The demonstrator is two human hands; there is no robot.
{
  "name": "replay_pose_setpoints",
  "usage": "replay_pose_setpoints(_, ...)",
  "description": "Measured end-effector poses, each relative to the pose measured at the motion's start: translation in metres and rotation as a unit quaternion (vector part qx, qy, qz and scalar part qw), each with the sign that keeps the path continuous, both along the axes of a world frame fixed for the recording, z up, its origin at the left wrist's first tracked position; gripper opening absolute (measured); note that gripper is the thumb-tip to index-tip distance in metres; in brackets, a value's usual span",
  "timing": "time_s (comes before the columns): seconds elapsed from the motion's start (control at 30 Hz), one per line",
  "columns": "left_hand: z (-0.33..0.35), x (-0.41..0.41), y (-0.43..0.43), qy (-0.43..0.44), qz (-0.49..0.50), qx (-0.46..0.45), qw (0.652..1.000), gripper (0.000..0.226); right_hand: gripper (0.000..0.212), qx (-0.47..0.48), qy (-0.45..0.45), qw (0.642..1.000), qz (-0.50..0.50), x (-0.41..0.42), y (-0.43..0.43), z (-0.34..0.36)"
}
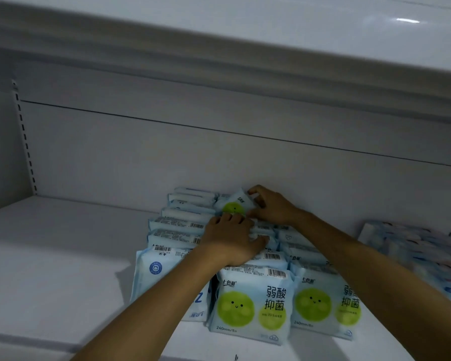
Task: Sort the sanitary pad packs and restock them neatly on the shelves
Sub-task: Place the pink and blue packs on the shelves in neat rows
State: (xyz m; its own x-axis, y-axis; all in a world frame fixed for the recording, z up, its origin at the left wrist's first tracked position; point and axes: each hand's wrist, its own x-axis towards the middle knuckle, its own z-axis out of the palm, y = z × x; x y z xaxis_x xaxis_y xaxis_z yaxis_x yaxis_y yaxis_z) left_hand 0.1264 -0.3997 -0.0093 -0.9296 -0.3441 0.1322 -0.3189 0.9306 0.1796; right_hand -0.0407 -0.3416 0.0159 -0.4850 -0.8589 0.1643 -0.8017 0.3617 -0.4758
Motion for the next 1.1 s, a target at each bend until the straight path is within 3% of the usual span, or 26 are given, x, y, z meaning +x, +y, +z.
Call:
replay_pose_setpoints(0.1, 0.0, 0.001, 0.001, 0.004, 0.0, 0.006, 1.0, 0.067, 0.034, -0.045, 0.068, 0.997, -0.007, 0.003, -0.009, -0.008)
replay_pose_setpoints(0.23, -0.001, 0.0, 0.0, 0.005, -0.003, 0.008, 1.0, 0.068, 0.041, 0.003, 0.213, 0.977, -0.018, 0.004, -0.017, -0.006)
replay_pose_setpoints(0.3, -0.001, 0.001, 0.0, 0.004, -0.005, 0.002, 1.0, 0.069, 0.04, 0.095, 0.173, 0.98, 0.01, 0.011, -0.019, -0.007)
replay_pose_setpoints(0.37, 0.001, 0.001, 0.002, -0.004, -0.005, -0.003, 1.0, 0.069, 0.04, 0.137, 0.064, 0.988, 0.03, 0.015, -0.018, -0.006)
replay_pose_setpoints(0.47, 0.003, 0.002, 0.002, -0.017, -0.004, -0.006, 1.0, 0.069, 0.033, -0.04, -0.088, 0.995, -0.028, 0.016, -0.008, 0.006)
replay_pose_setpoints(0.53, 0.003, 0.001, 0.002, -0.025, 0.0, -0.006, 1.0, 0.069, 0.023, -0.149, -0.036, 0.986, -0.067, 0.016, 0.003, 0.012)
replay_pose_setpoints(0.63, 0.008, 0.001, 0.0, -0.005, -0.004, 0.061, 0.998, 0.069, 0.026, -0.191, 0.017, 0.979, -0.063, 0.025, 0.016, 0.019)
replay_pose_setpoints(0.73, 0.031, 0.008, -0.007, 0.16, -0.043, 0.293, 0.942, 0.054, 0.029, -0.199, 0.011, 0.98, -0.03, 0.038, 0.019, 0.029)
replay_pose_setpoints(0.87, 0.063, 0.038, -0.037, 0.342, -0.05, 0.348, 0.872, 0.023, 0.023, -0.188, -0.019, 0.982, 0.021, 0.066, 0.013, 0.034)
replay_pose_setpoints(1.0, 0.047, 0.083, -0.076, 0.375, 0.014, 0.359, 0.855, 0.027, 0.018, -0.099, -0.01, 0.989, 0.112, 0.099, 0.001, 0.027)
replay_pose_setpoints(1.1, 0.017, 0.108, -0.097, 0.366, 0.068, 0.403, 0.836, 0.036, 0.021, -0.097, -0.013, 0.988, 0.119, 0.111, -0.011, 0.024)
